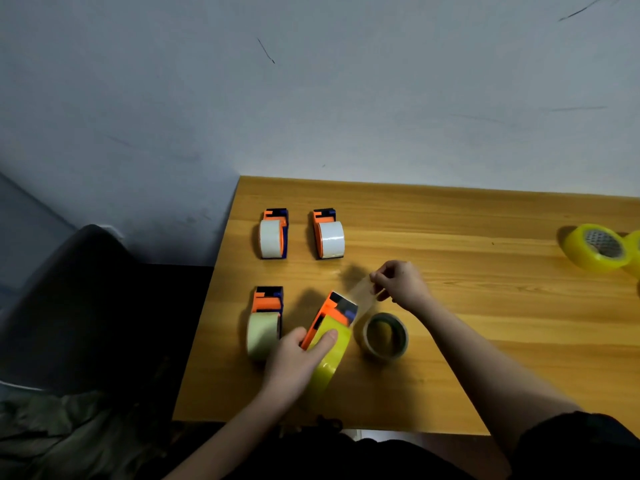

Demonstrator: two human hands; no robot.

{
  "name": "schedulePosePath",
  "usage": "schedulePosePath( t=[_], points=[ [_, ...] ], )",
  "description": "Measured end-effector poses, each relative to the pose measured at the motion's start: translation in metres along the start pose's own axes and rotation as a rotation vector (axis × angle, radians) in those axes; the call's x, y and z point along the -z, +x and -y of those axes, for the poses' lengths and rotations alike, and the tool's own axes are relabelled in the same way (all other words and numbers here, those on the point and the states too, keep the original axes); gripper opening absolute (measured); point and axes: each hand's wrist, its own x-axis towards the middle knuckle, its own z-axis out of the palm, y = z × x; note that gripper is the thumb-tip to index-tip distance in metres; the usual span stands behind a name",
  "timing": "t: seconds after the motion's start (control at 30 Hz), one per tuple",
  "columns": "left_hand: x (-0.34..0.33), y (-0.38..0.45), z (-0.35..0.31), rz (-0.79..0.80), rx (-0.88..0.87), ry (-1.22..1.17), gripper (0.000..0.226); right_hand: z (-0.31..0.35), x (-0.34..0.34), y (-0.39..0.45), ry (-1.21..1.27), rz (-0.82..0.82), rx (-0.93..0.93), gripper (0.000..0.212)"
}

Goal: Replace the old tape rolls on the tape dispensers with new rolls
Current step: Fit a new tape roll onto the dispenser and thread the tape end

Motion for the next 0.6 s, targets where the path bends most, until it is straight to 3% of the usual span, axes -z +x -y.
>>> schedulePosePath(
  t=[0.07, 0.17, 0.4, 0.6],
  points=[
    [0.001, -0.002, 0.001, -0.007, 0.006, 0.000, 0.045, 0.000, -0.002, 0.002, -0.060, 0.039, -0.016, 0.017],
    [0.001, -0.002, 0.003, -0.040, 0.012, -0.007, 0.060, 0.000, 0.000, 0.002, -0.076, 0.077, -0.010, 0.017],
    [0.000, -0.006, -0.001, -0.059, 0.012, -0.009, 0.037, 0.001, 0.006, 0.002, -0.235, 0.122, 0.000, 0.018],
    [0.004, -0.009, -0.006, -0.052, -0.133, 0.074, 0.036, 0.008, 0.009, -0.003, -0.240, 0.003, 0.065, 0.018]
  ],
)
